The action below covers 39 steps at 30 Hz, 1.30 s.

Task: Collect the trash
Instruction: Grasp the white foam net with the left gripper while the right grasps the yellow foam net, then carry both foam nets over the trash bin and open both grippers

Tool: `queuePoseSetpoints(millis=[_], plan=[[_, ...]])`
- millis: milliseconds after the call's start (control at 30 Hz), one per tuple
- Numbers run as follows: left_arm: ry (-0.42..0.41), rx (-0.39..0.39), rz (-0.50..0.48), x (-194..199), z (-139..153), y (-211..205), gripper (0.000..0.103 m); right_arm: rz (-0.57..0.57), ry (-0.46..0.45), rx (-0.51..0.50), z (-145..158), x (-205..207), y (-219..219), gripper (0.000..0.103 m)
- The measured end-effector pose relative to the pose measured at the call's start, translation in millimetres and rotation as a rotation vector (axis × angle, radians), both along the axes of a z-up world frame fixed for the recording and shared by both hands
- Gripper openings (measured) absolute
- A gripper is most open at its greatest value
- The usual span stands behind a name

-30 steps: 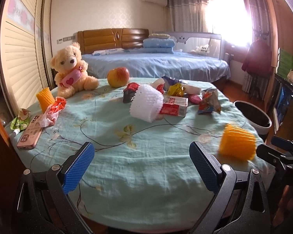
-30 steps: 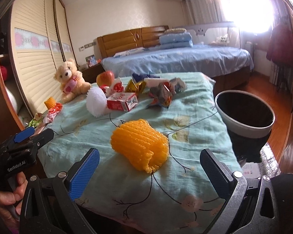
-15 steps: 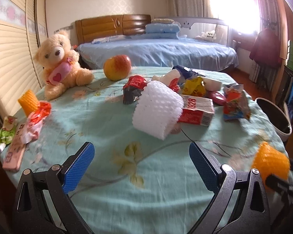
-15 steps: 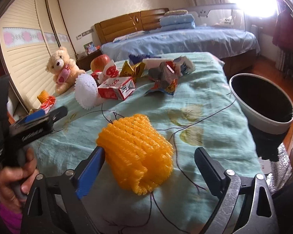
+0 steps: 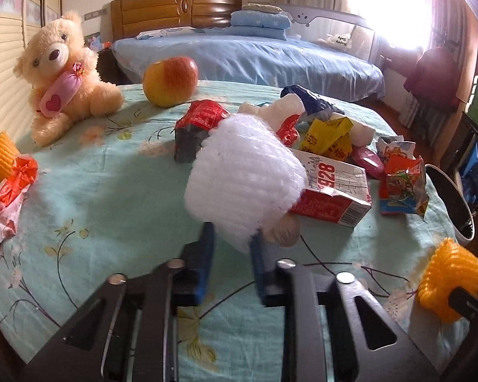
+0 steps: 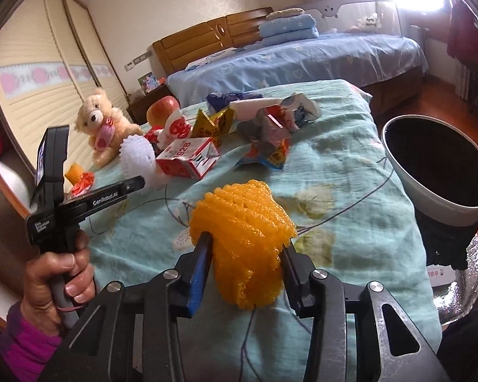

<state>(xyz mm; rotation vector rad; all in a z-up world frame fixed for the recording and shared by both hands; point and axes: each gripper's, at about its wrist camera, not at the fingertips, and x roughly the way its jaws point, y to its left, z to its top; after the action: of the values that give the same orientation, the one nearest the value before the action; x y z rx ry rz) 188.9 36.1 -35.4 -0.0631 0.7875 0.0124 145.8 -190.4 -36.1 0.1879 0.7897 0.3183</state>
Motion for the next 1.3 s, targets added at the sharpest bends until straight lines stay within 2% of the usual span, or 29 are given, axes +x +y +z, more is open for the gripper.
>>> queuePoseSetpoints(millis=[233, 600, 1300], plan=[[-0.010, -0.031, -0.030, -24, 7, -12, 0.015, -0.020, -0.021, 0.012, 11, -1, -14, 0.041], [-0.030, -0.042, -0.181, -45, 28, -76, 0.015, -0.087, -0.046, 0.035, 21, -3, -53, 0.040], [-0.051, 0.000, -0.422, -29, 47, -192, 0.015, -0.269, -0.054, 0.021, 25, 4, -138, 0.040]])
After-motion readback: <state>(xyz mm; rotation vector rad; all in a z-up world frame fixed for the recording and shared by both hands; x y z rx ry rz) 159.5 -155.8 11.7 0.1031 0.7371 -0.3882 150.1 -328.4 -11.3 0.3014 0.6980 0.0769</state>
